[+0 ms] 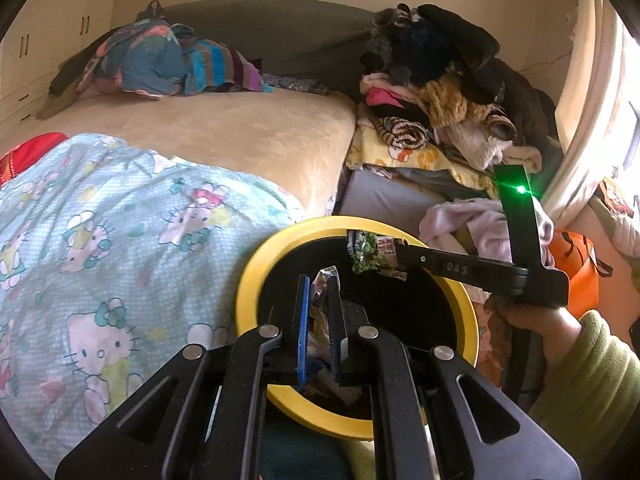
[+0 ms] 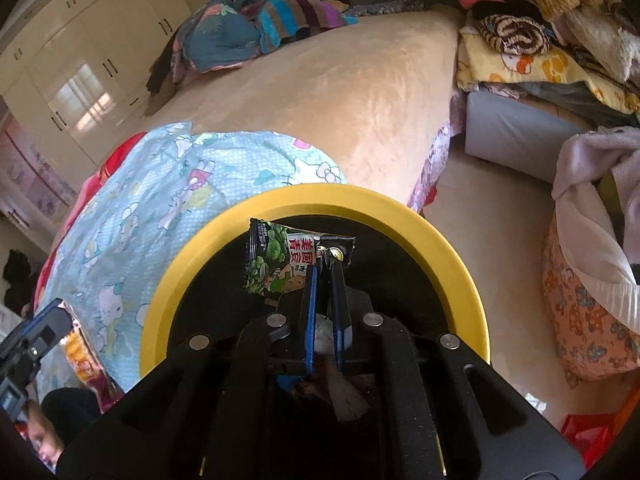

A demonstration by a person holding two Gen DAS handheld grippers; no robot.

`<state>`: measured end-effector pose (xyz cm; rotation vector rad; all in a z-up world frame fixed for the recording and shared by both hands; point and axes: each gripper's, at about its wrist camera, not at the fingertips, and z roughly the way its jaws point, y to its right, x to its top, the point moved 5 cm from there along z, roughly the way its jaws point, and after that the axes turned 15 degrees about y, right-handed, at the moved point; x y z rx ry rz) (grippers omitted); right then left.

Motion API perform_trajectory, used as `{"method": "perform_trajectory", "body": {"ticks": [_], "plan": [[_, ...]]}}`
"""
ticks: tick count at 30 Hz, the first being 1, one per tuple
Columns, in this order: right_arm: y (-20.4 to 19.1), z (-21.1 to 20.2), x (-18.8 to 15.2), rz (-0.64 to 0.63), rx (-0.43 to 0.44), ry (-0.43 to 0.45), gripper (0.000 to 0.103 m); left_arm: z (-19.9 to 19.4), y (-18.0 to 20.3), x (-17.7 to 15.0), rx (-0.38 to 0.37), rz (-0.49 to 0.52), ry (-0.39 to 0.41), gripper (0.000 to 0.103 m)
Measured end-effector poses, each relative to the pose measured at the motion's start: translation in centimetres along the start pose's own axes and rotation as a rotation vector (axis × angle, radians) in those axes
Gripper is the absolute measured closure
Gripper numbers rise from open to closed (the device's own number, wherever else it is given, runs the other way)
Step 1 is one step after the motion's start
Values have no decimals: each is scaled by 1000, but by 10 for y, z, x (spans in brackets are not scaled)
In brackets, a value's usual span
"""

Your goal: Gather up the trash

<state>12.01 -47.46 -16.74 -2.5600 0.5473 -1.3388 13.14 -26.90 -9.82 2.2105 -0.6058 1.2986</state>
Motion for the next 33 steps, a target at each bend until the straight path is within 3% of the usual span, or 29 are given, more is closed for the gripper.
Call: {"method": "perform_trajectory", "body": {"ticks": [8, 10, 12, 21, 23, 25, 29, 33], "plan": [[7, 5, -6, 39, 7, -51, 95, 21, 9, -12, -18, 13, -45, 94], [9, 4, -6, 54, 14, -56, 83, 28, 12, -17, -23, 18, -72, 86], [10, 1, -4, 51, 7, -52, 76, 32, 11, -20, -18, 24, -86, 60], [-19, -15, 11, -17, 29, -38, 32, 11, -18, -8, 67, -22, -82, 12], [-34, -21, 13, -74, 52, -25, 27, 2, -29, -4, 111, -25, -73, 7], [-45, -30, 14, -101, 50, 12, 15, -10, -40, 1, 161, -28, -58, 7], [-73, -51, 12, -46, 154, 93, 11, -44, -59, 12, 255, -39, -3, 6], [-102, -73, 1, -68, 161, 185, 11, -83, -74, 14, 331, -43, 61, 6]]}}
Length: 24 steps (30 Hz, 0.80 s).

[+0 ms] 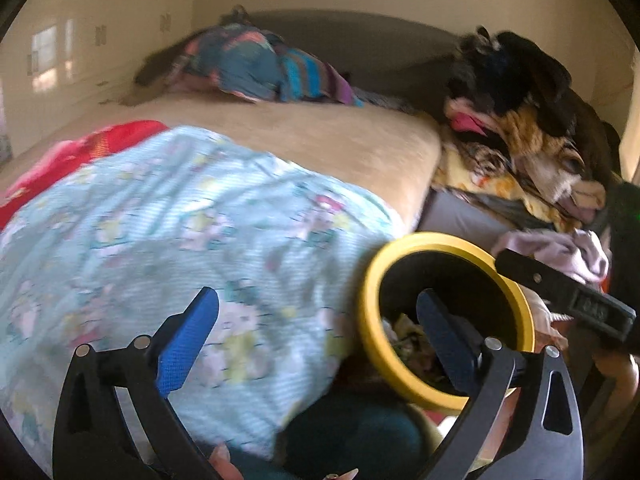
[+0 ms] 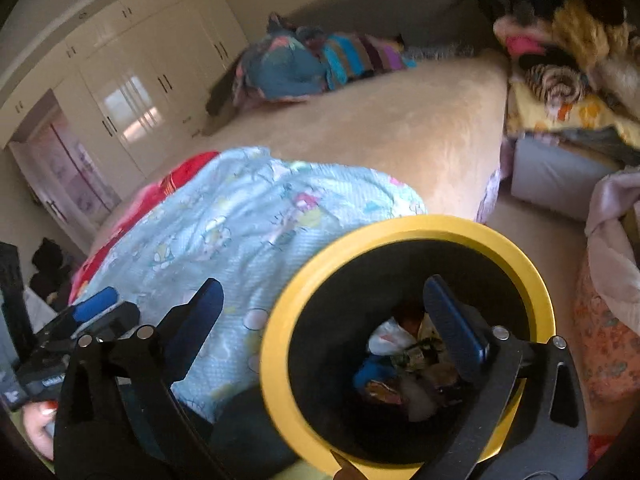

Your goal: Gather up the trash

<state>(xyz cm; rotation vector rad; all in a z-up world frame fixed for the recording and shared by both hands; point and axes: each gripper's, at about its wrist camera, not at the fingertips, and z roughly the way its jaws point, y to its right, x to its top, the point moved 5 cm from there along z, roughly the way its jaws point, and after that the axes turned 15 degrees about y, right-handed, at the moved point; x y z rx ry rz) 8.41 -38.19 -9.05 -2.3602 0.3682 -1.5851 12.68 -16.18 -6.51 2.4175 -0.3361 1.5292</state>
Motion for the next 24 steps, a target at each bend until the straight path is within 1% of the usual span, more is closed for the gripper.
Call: {"method": "perform_trajectory", "body": {"ticks": [2, 7, 9, 13, 15, 18, 24], "plan": [[-18, -12, -4, -54, -2, 68, 11, -14, -9, 1, 28, 0, 33, 6], [-52, -38, -11, -141, 8, 179, 11, -48, -24, -1, 91, 4, 101, 6], [-63, -48, -10, -167, 0, 241, 11, -60, -28, -3, 120, 11, 128, 6], [-79, -66, -12, -238, -31, 347, 11, -79, -32, -7, 143, 34, 180, 6], [-83, -73, -12, -272, -47, 392, 11, -88, -32, -6, 136, 36, 223, 6], [-85, -77, -14, -260, -49, 413, 11, -94, -37, -5, 136, 13, 241, 6], [-81, -75, -16, -241, -41, 405, 11, -90, -46, -8, 155, -33, 224, 6]]}}
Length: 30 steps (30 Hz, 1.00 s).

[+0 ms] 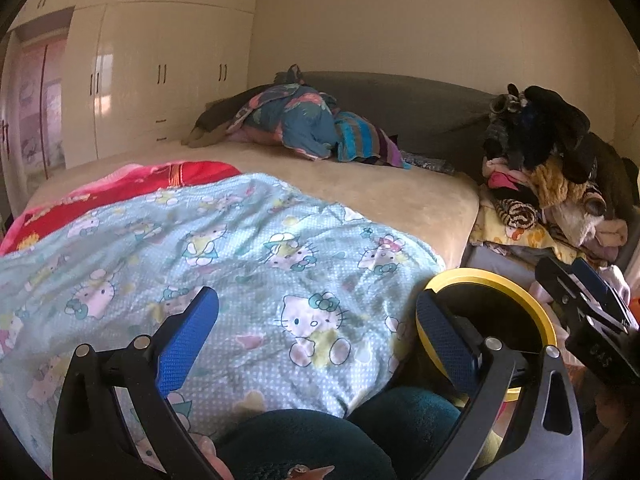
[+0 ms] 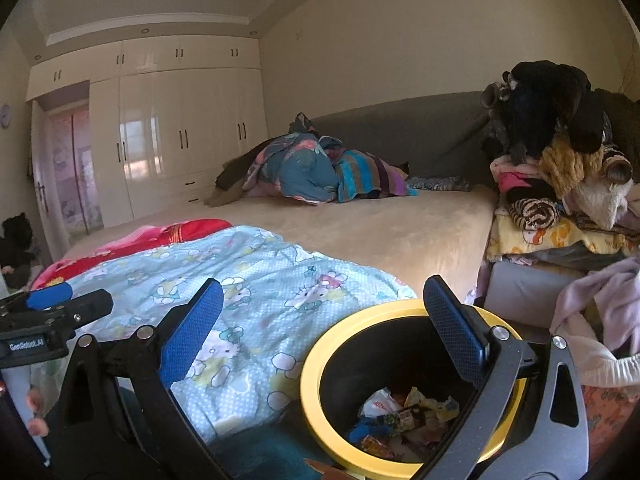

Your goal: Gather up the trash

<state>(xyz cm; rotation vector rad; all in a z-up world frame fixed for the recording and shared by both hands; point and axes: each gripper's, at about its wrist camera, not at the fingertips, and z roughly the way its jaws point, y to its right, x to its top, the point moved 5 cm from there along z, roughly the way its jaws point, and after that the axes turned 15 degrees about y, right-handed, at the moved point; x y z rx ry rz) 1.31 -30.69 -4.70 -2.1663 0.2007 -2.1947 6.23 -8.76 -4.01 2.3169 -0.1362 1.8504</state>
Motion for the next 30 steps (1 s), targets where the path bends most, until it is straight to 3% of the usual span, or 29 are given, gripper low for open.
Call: {"method": "perform_trajectory", "body": {"ticks": [30], "plan": [[-3, -2, -2, -7, 7, 0, 11, 0, 1, 0, -4, 8, 2, 6]]}}
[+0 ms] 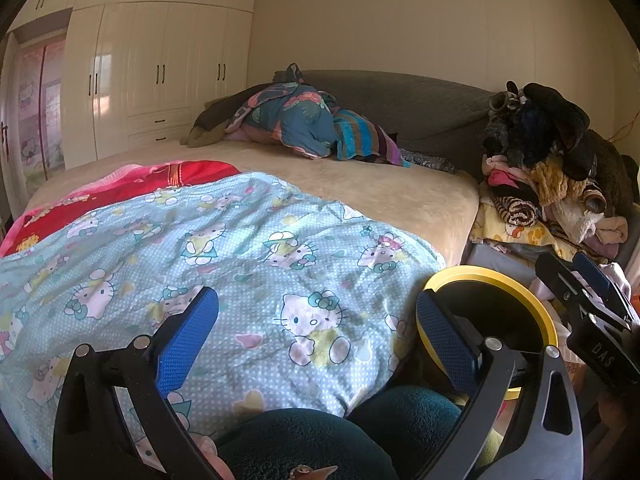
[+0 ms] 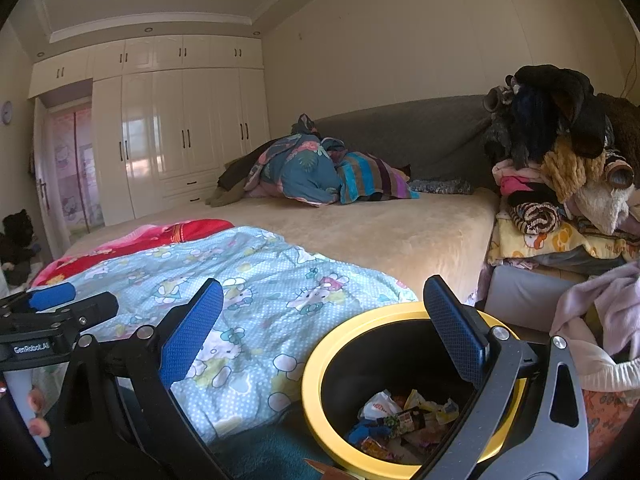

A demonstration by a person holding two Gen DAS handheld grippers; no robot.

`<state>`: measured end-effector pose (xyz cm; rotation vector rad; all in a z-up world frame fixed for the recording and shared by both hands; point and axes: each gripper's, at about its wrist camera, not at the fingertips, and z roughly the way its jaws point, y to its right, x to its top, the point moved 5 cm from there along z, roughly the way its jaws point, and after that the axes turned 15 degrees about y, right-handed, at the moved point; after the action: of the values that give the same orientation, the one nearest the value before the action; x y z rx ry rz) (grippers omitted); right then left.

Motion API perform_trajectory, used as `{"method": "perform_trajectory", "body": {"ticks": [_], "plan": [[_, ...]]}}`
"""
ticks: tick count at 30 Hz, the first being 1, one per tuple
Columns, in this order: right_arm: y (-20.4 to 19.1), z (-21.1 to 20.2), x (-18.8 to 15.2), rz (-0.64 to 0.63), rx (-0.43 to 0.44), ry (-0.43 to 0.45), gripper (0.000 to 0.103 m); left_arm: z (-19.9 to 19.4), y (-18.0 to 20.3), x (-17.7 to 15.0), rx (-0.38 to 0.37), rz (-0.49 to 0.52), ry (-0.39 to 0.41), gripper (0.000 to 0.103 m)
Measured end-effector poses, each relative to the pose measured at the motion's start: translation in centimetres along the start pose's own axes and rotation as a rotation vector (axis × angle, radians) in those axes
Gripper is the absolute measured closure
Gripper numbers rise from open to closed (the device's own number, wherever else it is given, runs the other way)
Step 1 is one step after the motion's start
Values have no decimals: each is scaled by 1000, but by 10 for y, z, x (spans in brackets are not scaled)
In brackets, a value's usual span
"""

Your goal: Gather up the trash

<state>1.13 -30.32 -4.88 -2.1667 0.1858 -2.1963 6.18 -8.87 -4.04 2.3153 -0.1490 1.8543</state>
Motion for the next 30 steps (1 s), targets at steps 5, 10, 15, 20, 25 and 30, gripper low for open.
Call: {"method": "perform_trajectory", "body": {"ticks": [5, 10, 15, 20, 25, 30], "plan": [[-1, 0, 0, 1, -1, 0, 11, 0, 0, 0, -1, 1, 0, 6], [0, 0, 0, 1, 0, 1, 11, 0, 0, 0, 0, 1, 0, 6], [-1, 0, 1, 0, 3, 2, 11, 0, 0, 0, 0, 1, -1, 6], [-1, 1, 3, 0, 2, 2, 11, 0, 0, 0, -1, 1, -1, 6], [-1, 2, 3, -1, 2, 2, 11, 0, 0, 0, -1, 2, -1, 6], [-1, 1, 3, 0, 2, 3, 11, 0, 0, 0, 0, 1, -2, 6]]}}
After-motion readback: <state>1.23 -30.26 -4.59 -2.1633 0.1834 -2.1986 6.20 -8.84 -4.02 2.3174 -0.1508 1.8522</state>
